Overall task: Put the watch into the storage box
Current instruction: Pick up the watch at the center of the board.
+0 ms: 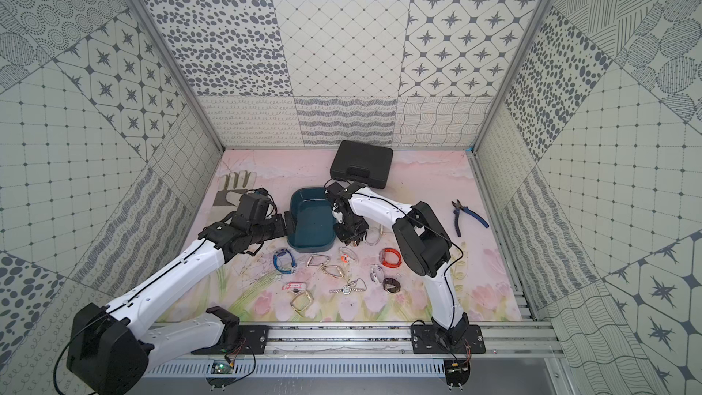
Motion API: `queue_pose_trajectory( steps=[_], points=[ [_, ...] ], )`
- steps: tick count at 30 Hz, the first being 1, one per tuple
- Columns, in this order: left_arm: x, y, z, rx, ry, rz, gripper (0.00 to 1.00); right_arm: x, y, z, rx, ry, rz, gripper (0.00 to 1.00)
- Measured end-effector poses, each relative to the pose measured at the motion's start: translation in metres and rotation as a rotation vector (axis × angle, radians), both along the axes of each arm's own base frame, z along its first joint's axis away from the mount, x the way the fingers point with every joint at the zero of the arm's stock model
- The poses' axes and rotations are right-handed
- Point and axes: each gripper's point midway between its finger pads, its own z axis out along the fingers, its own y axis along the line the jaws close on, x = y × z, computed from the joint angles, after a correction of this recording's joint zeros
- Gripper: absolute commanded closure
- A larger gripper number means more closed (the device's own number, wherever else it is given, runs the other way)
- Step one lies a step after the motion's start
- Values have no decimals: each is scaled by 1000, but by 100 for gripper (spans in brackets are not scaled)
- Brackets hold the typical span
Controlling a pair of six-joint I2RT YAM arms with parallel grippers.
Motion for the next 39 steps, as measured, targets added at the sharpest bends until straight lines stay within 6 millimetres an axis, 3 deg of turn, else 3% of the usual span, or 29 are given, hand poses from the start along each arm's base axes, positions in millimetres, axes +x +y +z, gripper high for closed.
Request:
queue_pose_trajectory(
  steps=[7,25,30,39],
  points=[
    [0,0,0,0,-1,0,1,0,0,-1,1,-1,6,79],
    [0,0,4,-5,-13,-2,1,7,-5,5,-34,-39,5,84],
    [0,0,5,-5,-15,-2,1,16,-5,26,-29,-90,2,84],
    [-1,1,8,-9,-27,0,1,37,7,89,48,-217,-9,84]
  ],
)
